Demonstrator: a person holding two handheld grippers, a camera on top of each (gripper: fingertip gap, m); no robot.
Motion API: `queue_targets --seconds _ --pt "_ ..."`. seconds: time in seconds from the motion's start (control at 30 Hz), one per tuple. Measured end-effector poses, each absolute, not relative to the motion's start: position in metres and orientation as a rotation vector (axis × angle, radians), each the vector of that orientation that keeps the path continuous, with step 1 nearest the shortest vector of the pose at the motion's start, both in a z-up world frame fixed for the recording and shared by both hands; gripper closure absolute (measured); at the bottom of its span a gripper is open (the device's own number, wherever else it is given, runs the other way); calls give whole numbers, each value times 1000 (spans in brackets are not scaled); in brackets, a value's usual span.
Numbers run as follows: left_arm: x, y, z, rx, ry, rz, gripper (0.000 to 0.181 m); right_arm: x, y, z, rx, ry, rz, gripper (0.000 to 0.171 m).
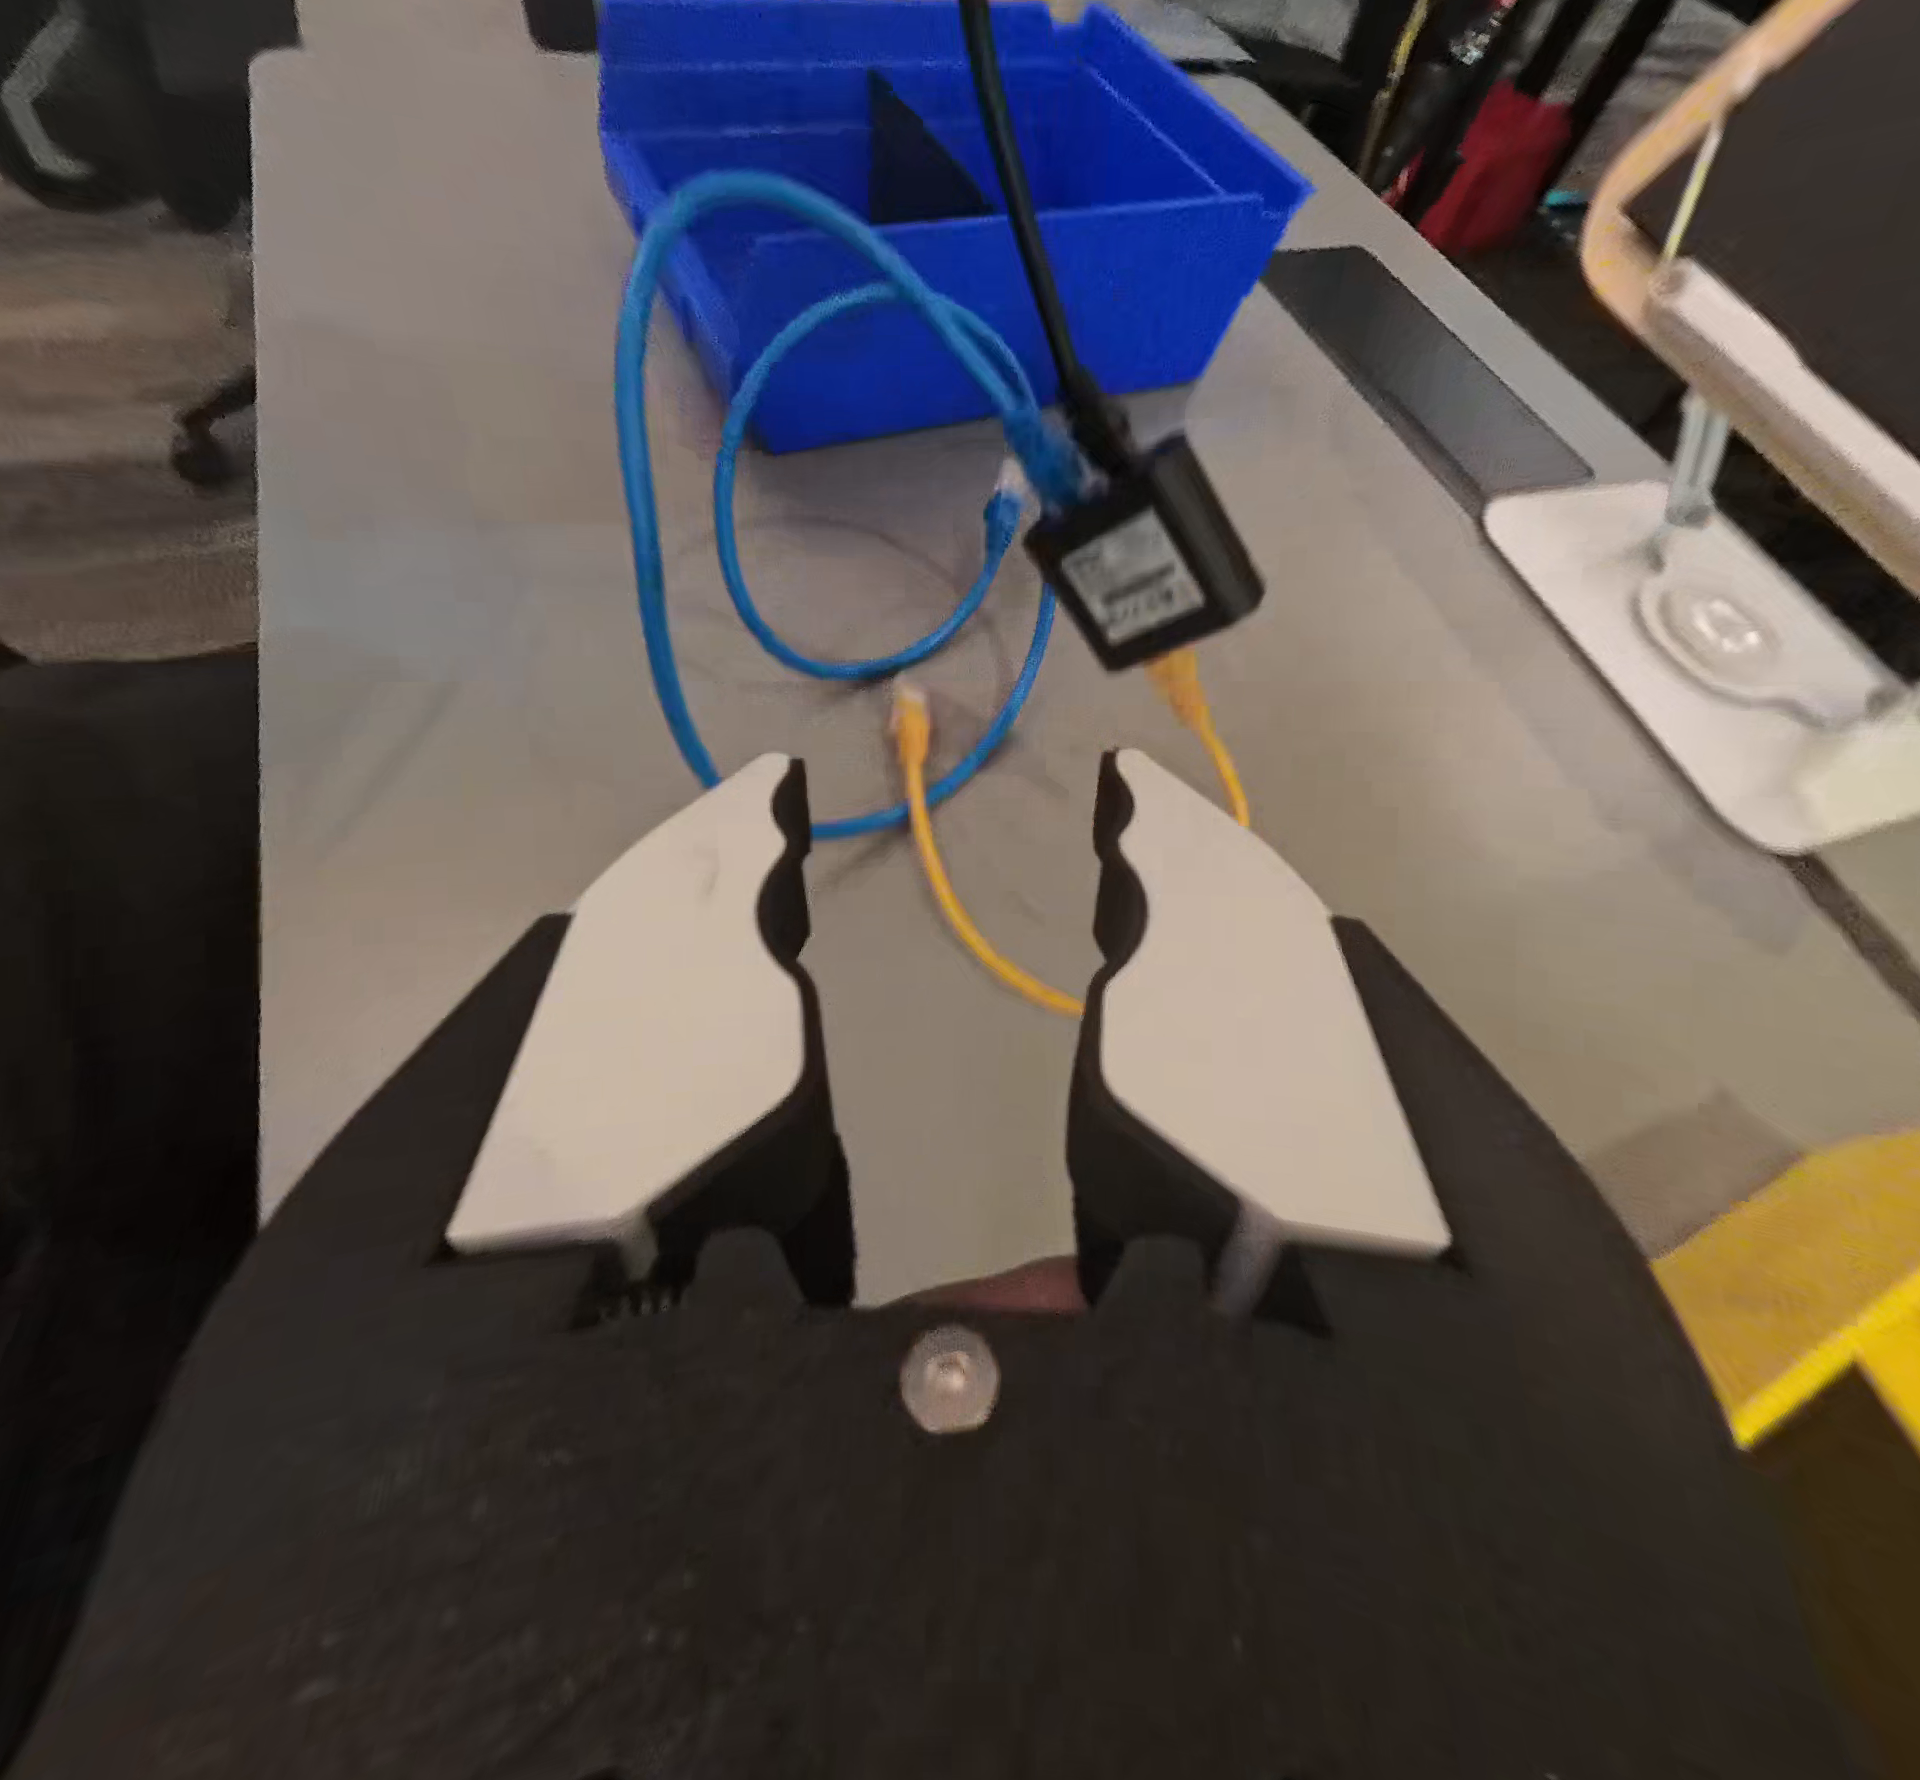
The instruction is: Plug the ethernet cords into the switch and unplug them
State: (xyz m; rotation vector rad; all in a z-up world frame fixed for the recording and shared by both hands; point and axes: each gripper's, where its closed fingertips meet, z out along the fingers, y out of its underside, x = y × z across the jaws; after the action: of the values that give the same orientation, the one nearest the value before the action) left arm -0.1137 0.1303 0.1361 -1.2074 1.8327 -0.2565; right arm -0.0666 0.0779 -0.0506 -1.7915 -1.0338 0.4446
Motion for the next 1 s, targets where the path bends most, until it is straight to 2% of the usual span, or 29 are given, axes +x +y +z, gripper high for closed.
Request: queue_targets --seconds 0.13,0.27,0.43,0.6,0.73,0.9,0.93,1.0 --pt "-116 121 127 -1212 1861 -291 181 -93 105 -31 -1659 -1326 523 123" --pt "-116 107 132 -1194 1875 -358 181 -94 117 -47 -1728 -1593 736 123" --pt "-110 92 132 -1160 1915 -373 181 -105 82 -80 -1863 -1870 1076 107" --pt "-110 92 130 -1156 1931 -301 181 -122 64 -84 -1861 -1827 1214 104" --pt "-111 87 137 -1117 1912 -302 181 -135 65 -81 -1780 -1615 1090 105" --pt "-112 79 146 -1066 1897 -334 181 -135 68 -106 -1857 -1512 903 115" --pt "-112 79 148 -1061 1897 -339 181 -134 67 -112 -1875 -1522 906 120" --pt "-112 79 148 -1060 1900 -332 181 -130 65 -118 -1899 -1562 904 143"
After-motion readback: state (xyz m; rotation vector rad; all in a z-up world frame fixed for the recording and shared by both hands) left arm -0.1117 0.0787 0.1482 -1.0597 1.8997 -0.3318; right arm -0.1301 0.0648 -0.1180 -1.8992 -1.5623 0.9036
